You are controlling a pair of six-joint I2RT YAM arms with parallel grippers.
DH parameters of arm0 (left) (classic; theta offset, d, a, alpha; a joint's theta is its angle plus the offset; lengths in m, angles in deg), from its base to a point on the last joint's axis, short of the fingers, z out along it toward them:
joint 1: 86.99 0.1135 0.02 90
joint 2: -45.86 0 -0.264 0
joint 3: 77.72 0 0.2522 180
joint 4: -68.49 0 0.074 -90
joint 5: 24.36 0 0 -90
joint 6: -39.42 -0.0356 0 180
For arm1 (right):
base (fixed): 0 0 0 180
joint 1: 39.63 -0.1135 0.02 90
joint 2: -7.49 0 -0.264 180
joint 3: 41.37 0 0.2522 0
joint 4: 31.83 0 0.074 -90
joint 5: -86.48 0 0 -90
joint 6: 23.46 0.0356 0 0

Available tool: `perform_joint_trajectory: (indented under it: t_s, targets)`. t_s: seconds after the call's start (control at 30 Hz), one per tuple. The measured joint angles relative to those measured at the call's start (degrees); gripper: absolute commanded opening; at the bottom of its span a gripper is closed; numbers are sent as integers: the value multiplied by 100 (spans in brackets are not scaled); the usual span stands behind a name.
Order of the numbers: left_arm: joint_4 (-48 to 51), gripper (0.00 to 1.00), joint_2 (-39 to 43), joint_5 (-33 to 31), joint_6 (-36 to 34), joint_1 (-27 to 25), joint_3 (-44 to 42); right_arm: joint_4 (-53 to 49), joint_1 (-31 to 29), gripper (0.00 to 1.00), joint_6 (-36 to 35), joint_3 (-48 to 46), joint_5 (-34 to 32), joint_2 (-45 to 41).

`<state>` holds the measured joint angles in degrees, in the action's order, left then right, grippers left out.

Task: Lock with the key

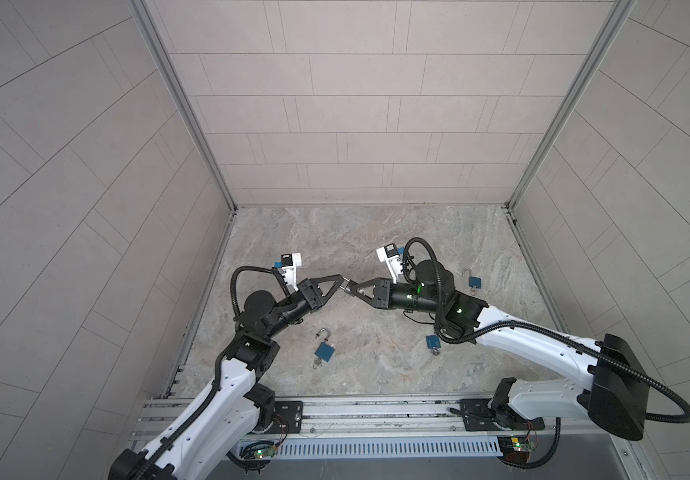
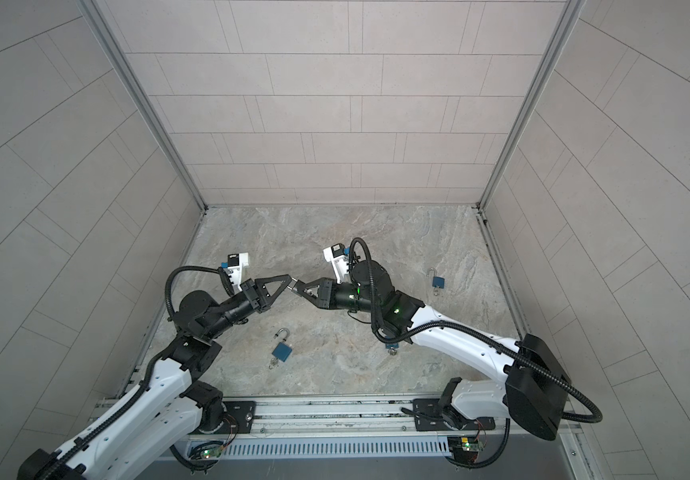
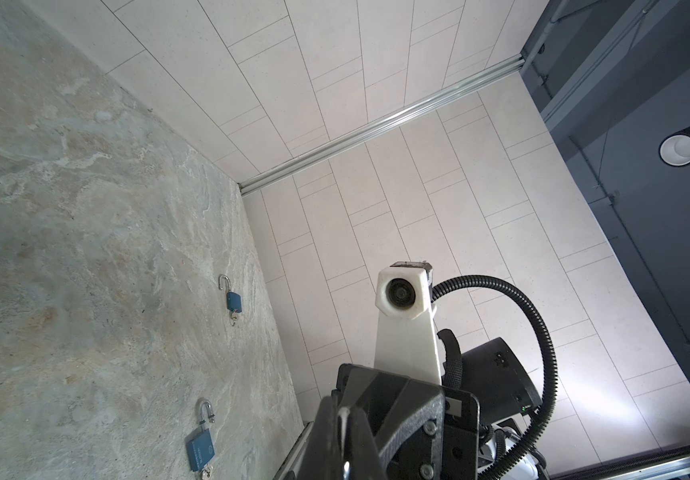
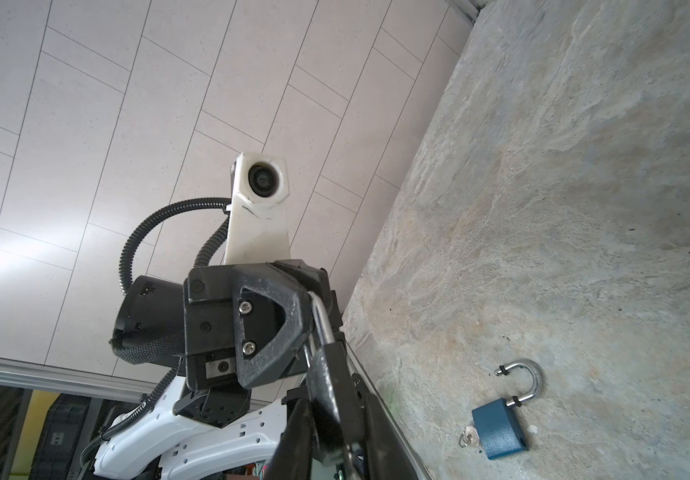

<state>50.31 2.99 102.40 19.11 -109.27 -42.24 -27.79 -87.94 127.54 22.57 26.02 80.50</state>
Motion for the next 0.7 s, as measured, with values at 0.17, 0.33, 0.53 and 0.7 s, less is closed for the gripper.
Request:
perform_joint_trajectory:
  t_s: [0.17, 0.33, 0.53, 0.7]
  targets:
    - [-245, 0, -63, 13, 133, 15, -144, -7, 7, 0, 9, 66, 0, 127]
    - [-348, 0, -70, -168, 234, 42, -232, -17, 11, 0, -7, 225, -9, 330]
    - [-533, 0, -85, -468, 382, 70, -256, -138, 13, 0, -72, 570, -46, 579]
    - [-564, 0, -87, -656, 446, 107, -273, -146, 33, 0, -103, 782, -39, 796]
